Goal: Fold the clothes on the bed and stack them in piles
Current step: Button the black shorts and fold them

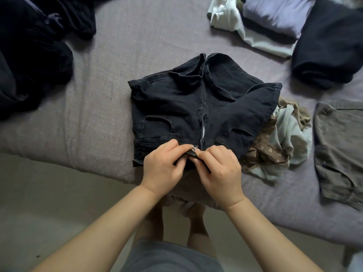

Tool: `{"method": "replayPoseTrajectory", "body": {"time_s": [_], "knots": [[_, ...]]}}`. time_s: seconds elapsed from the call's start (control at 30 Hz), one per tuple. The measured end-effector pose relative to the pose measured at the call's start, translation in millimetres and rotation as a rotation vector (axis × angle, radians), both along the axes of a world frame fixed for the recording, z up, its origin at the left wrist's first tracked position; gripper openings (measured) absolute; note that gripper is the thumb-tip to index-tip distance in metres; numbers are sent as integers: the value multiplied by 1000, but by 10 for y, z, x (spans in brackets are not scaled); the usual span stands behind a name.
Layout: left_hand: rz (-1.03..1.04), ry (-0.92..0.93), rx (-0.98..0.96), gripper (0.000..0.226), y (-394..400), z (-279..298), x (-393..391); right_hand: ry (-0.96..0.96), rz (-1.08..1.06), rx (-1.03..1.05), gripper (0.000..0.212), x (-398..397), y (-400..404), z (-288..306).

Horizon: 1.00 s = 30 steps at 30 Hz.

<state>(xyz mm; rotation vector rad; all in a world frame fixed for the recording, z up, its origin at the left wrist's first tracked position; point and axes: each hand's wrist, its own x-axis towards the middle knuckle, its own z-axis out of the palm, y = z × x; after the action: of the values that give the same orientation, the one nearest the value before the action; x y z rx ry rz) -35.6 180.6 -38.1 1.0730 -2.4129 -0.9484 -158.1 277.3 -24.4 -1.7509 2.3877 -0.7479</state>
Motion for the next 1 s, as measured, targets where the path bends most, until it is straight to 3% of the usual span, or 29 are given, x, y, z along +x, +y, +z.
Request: {"method": "replayPoseTrajectory", "body": {"time_s": [0.1,0.2,0.27,0.4,0.5,0.6,1.0], "knots": [[-2,-117,56,33,-8,-114,92,-268,23,22,26,-122,-9,66],[-373,-518,187,43,-111,-173,101,-502,-185,38,15,-406,-199,25],[-488,-657,251,45,-182,-194,3,-594,-287,191,17,-570,-396,-131],[-207,-415,157,31,-426,-269,-525,-669,-379,469,25,-655,-626,-554],[-306,-476,202,45,-580,-492,-914,-616,-388,626,19,-647,-577,-820],[-394,-597,286,54,-702,-805,-893,-656,-414,562,18,-622,-557,-951],[-529,-583,268,65,-816,-1072,-730,-562,-485,601,15,-683,-755,-1027]]}}
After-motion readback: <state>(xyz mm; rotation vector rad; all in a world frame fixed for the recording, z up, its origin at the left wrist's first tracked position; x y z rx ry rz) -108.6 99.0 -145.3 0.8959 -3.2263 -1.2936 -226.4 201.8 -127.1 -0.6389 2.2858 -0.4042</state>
